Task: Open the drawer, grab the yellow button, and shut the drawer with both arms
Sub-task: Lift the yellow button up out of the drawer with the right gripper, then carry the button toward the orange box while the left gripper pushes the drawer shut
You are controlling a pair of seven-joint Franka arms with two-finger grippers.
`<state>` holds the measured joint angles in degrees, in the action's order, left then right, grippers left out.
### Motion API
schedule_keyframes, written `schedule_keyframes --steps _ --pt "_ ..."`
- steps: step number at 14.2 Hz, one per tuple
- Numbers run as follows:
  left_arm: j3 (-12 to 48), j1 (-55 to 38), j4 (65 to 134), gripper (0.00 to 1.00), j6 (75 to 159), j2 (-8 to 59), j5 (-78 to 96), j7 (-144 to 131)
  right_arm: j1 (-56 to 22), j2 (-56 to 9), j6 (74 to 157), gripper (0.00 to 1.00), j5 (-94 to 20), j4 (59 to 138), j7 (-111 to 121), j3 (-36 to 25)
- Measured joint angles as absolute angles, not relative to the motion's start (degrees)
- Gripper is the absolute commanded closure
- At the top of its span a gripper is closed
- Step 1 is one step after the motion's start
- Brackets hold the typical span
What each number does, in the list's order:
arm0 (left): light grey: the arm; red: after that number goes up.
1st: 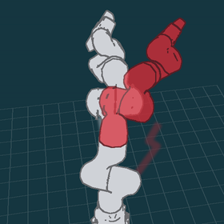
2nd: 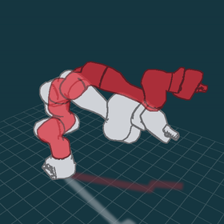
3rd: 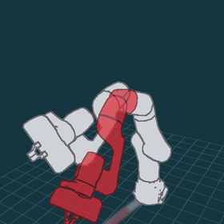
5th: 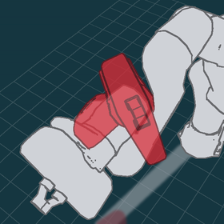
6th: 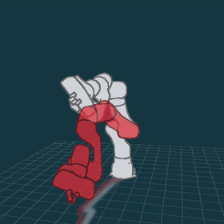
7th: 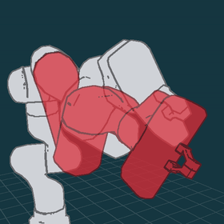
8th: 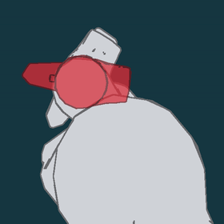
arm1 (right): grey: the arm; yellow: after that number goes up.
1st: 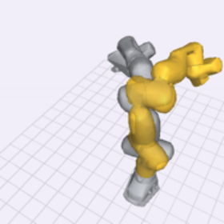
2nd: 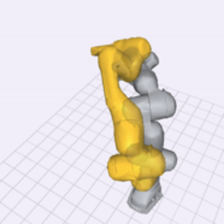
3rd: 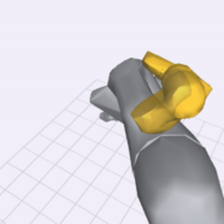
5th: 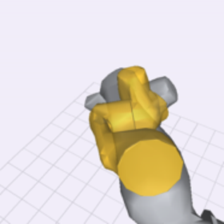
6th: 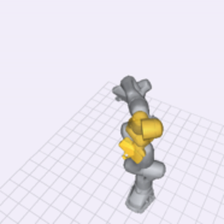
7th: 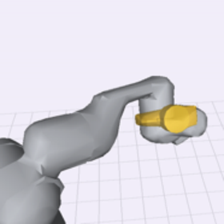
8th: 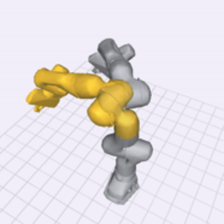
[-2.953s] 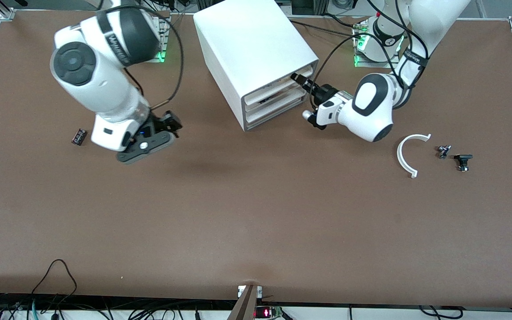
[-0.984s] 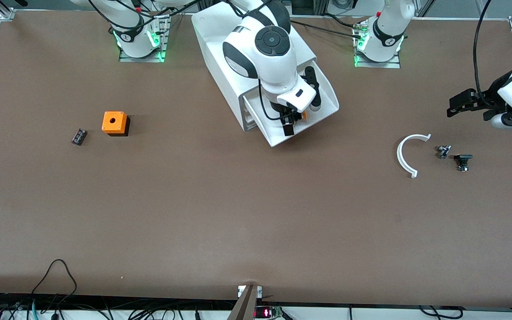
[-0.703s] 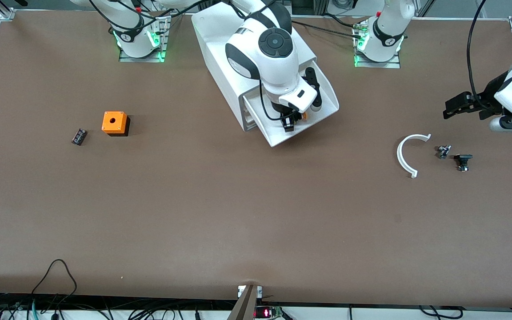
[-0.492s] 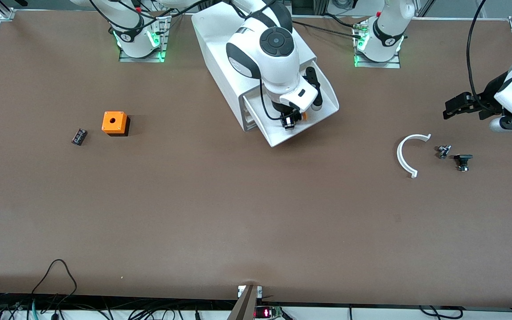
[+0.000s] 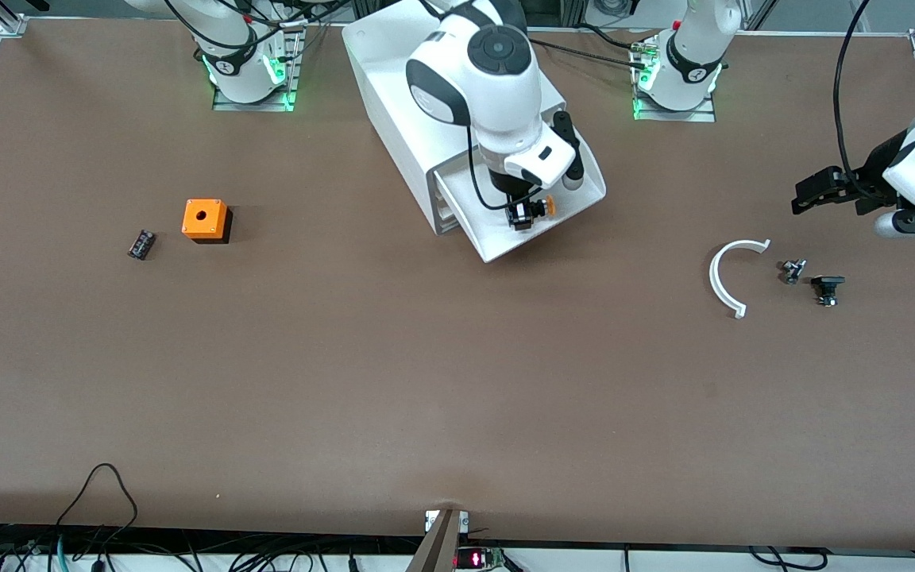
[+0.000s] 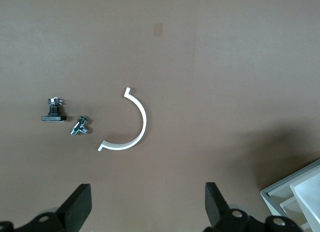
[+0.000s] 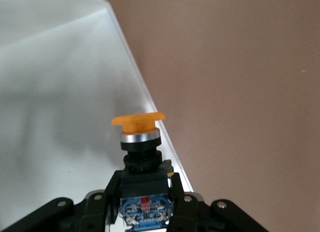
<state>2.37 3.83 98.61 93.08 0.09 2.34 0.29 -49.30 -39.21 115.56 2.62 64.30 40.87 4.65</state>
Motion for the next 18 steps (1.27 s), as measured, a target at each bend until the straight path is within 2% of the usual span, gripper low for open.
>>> schedule_keyframes --steps 3,5,7,11,14,18 --pt "2.63 3.62 98.61 0.00 91.45 1.57 2.34 0.28 -47.78 -35.22 115.08 0.80 2.67 65.54 32.45 1.45" --pt "2.91 3.13 98.62 0.00 89.78 2.58 2.35 -0.16 -42.67 -32.11 114.72 0.79 2.67 68.89 28.94 0.39" --pt "3.33 2.38 98.65 0.00 91.66 4.48 2.78 -3.82 -36.65 -29.38 114.52 0.79 2.62 73.86 25.68 -0.60" --pt "10.06 1.43 100.39 0.00 101.35 8.94 3.40 -16.03 -28.49 -25.02 114.43 0.79 2.61 85.64 9.72 -1.40" --pt "16.16 0.56 105.42 0.00 110.38 10.28 3.40 -26.44 -23.45 -23.96 115.11 0.79 3.96 93.42 -0.39 -1.79" --pt "22.80 0.46 112.78 0.00 119.65 10.38 3.41 -36.94 -14.47 -24.32 120.50 0.77 6.71 100.73 -0.31 -2.24"
